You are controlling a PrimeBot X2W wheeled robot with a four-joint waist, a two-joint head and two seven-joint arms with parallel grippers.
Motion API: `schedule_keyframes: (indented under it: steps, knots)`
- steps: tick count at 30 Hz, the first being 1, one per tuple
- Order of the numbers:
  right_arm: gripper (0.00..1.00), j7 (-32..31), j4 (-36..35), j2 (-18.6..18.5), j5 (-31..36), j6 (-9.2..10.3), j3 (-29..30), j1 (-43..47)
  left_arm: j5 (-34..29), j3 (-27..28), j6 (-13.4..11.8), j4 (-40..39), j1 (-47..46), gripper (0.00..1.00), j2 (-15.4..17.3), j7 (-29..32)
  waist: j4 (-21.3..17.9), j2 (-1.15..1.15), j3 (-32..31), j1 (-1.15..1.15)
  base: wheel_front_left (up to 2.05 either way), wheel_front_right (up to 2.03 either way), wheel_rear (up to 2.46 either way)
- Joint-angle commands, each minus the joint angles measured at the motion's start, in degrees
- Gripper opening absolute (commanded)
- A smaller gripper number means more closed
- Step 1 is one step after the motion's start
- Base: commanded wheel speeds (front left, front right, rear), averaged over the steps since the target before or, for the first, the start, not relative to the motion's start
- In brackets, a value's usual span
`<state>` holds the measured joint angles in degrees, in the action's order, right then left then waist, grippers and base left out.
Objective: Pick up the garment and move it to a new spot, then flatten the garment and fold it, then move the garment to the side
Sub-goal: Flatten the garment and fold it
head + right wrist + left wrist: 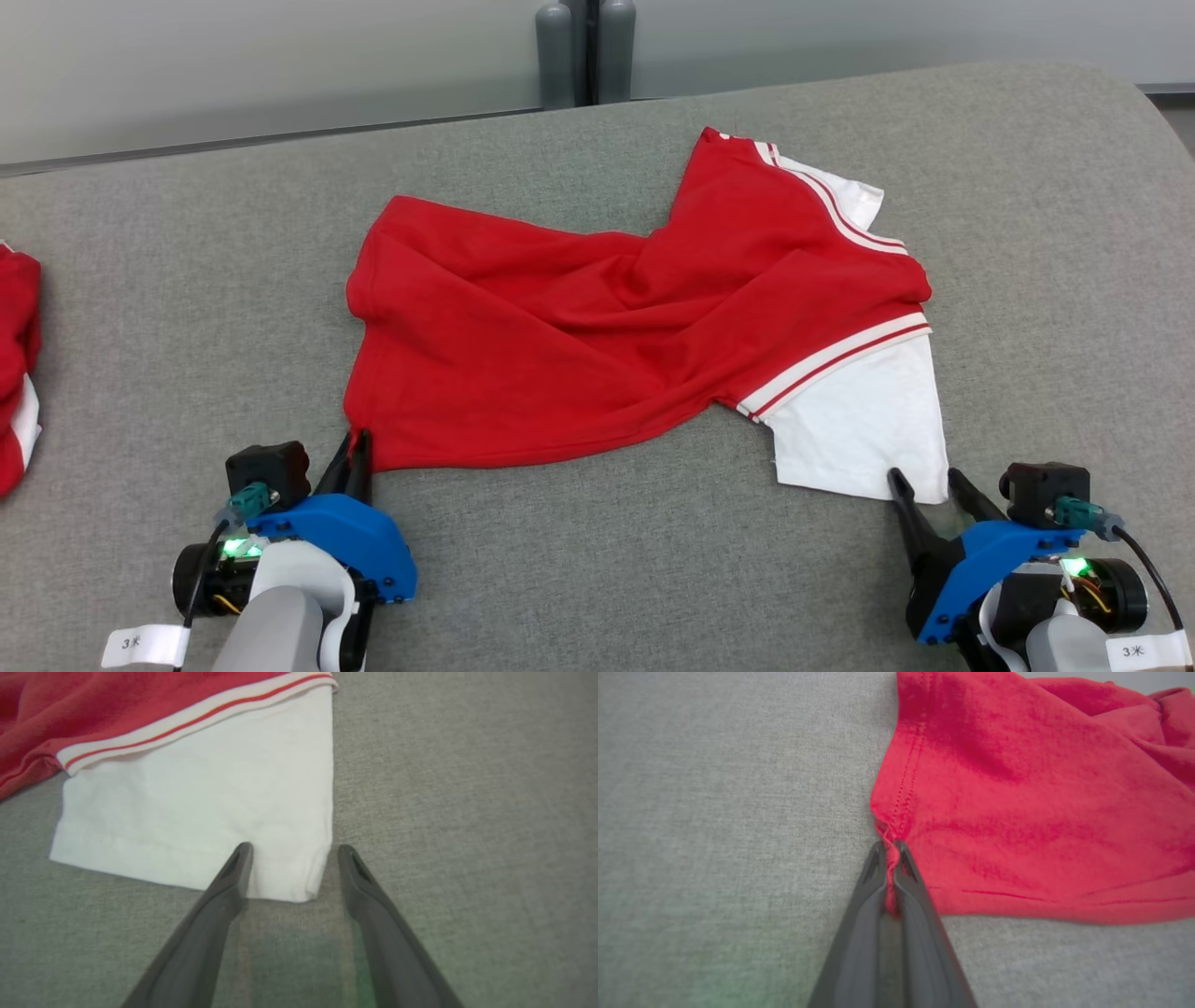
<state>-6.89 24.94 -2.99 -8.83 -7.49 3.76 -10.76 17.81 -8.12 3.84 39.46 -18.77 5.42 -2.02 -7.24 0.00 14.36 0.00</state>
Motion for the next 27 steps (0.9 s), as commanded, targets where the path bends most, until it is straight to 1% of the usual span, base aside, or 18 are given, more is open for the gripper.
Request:
schedule_keyframes:
  steps: [1,3,6,9,13,17,20,24,27]
  knots:
    - [0.0,0.01,1.55,0.19,-0.05,-0.01,-0.65,-0.03,0.17,-0.64,-0.19,1.81,3.14,0.0,-0.44,0.65,0.15,0.0,-0.14,0.0,0.0,0.0,0.0]
    - [0.0,0.81,1.27,0.2,-0.38,-0.02,-0.71,-0.29,0.47,-0.29,-0.16,0.96,2.89,0.0,-0.25,-0.55,0.24,0.0,-0.52,0.0,0.0,0.0,0.0]
    - [0.0,2.93,-2.12,0.03,-1.75,0.0,0.01,-0.92,2.18,0.71,0.16,-2.34,2.17,0.0,-0.76,-2.69,0.27,0.0,-1.37,0.0,0.0,0.0,0.0]
    - [0.0,3.84,-8.44,0.02,-1.52,-0.01,1.47,-1.37,4.72,1.4,1.13,-8.01,2.03,0.0,-1.08,-4.23,0.07,0.0,-2.53,0.0,0.0,0.0,0.0]
    - [0.0,1.04,-19.76,0.02,0.19,-0.01,3.49,-0.91,10.23,3.04,2.26,-18.58,2.2,0.0,-1.5,-3.97,0.18,0.0,-4.34,0.0,0.0,0.0,0.0]
    - [0.0,-3.91,-30.32,-0.15,1.53,-0.01,4.59,-0.83,16.02,3.41,2.81,-31.12,1.27,0.0,-1.77,-0.72,0.31,0.0,-5.87,0.0,0.0,0.0,0.0]
    - [0.0,-7.33,-36.89,-1.67,1.24,-0.01,5.03,-2.22,19.16,3.93,2.79,-39.82,-0.09,0.0,-1.41,2.98,0.22,0.0,-6.47,0.0,0.0,0.0,0.0]
    - [0.0,-11.1,-43.24,-4.79,0.31,-0.01,5.16,-4.65,22.1,4.63,1.55,-48.66,-2.37,0.0,0.3,9.39,-0.09,0.0,-6.54,0.0,0.0,0.0,0.0]
    - [0.0,-13.14,-46.15,-7.37,-0.71,-0.01,5.15,-7.88,23.75,5.29,0.11,-52.81,-4.58,0.0,1.85,13.96,-0.46,0.0,-5.45,0.0,0.0,0.0,0.0]
